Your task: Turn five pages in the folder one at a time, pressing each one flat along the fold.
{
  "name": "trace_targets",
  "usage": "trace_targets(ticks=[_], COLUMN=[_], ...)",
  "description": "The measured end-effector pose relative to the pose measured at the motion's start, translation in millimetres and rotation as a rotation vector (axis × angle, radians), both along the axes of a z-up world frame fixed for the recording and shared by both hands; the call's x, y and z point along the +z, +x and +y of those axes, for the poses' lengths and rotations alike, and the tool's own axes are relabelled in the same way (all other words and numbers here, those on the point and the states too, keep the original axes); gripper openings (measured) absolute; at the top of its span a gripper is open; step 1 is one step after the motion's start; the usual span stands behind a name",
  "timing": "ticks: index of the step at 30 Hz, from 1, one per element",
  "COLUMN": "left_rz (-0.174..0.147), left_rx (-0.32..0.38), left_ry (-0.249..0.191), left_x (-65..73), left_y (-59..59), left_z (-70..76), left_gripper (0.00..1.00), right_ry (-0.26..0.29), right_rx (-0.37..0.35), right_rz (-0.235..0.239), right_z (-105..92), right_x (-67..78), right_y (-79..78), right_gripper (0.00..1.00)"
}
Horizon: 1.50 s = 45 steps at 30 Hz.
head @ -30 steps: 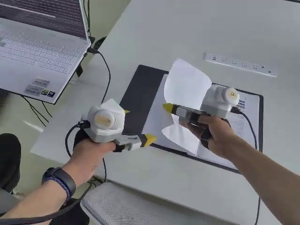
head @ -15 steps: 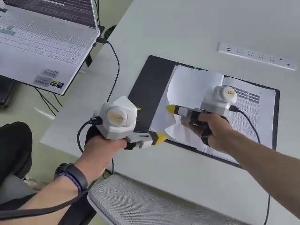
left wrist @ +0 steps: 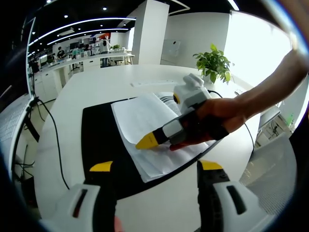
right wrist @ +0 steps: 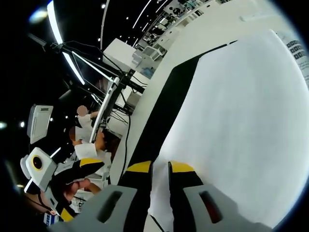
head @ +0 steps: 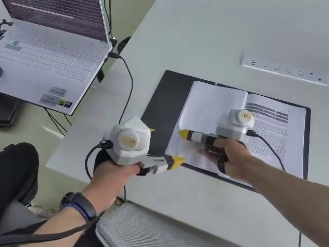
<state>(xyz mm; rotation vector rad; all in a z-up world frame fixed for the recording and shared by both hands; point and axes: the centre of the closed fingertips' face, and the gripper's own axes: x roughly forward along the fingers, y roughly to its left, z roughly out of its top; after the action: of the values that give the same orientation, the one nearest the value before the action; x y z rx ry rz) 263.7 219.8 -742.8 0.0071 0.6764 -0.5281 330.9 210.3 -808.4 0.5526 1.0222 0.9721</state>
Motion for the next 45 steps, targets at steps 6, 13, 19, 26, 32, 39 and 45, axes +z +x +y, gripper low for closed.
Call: trace_targets(ticks=[6,13,19,26,32,39,45], left_rz=[-0.002,0.002,-0.007,-0.009,0.012,0.048,0.085], left_rx=[-0.004,-0.028,-0.038,-0.051,-0.080,-0.090,-0.095], left_ry=[0.007,0.016,0.007,0.006,0.022,0.044,0.057], left_x=[-0.3,-2.3,-2.5,-9.2,-24.6,-46.7,-63.0], left_y=[0.7,6.8,16.1,25.5,29.9,33.4,30.5], left_z=[-0.2,-5.5,-12.7,-21.5,-29.5,-33.9,-34.4], left_gripper=[0.67,0.62,0.54,0.43,0.33,0.28,0.26], right_ry=[0.004,0.045,0.053,0.056,0.055,0.041,0.039], right_rx=[0.018,0.021,-0.019,-0.089,-0.134,-0.174,-0.187], right_rz=[-0.011,-0.065,-0.117,-0.169,-0.206,-0.219,-0.215], right_z=[0.1,-13.5,-42.3,-75.4,-97.8,-120.3,-129.4], right_x=[5.0,21.0,35.9,62.6,80.5,83.7,79.8], right_y=[-4.5,-3.1,7.2,14.6,21.0,25.3,26.5], right_gripper=[0.19,0.37,0.35,0.32,0.30,0.28,0.26])
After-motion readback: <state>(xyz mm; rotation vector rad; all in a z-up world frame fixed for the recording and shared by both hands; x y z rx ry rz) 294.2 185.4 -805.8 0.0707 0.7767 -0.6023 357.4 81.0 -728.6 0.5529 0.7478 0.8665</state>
